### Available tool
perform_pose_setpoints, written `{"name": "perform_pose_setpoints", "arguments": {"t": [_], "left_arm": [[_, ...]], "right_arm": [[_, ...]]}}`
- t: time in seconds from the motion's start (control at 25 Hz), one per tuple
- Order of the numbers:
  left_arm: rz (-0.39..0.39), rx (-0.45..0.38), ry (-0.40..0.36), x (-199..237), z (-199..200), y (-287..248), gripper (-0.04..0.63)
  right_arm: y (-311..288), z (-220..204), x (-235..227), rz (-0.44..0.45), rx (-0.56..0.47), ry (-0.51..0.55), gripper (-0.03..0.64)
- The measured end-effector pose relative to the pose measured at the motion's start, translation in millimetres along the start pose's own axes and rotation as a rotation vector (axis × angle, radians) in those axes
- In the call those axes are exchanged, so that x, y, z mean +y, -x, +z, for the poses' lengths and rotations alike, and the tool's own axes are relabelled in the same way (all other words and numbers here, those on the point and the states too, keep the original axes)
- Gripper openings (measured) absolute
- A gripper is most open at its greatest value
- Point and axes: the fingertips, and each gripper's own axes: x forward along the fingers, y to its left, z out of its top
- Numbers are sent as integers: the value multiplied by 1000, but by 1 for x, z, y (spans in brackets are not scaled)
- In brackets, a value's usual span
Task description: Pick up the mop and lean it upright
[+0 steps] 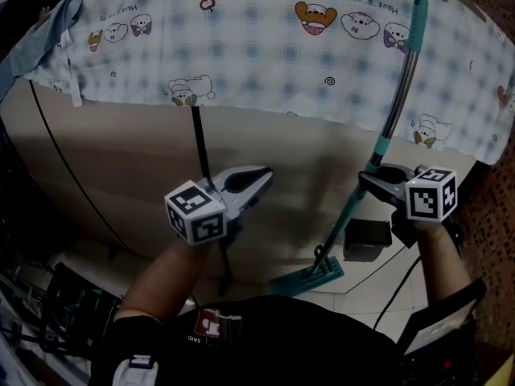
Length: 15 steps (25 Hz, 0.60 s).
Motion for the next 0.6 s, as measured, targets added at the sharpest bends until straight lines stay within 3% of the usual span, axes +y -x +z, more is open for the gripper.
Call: {"name": "perform_pose_setpoints", "arguments": {"t": [0.6], "left_arm": [[6, 22, 8, -3, -8, 0, -2]], "right_arm": [[-8, -19, -1, -2, 21, -10, 141]]}}
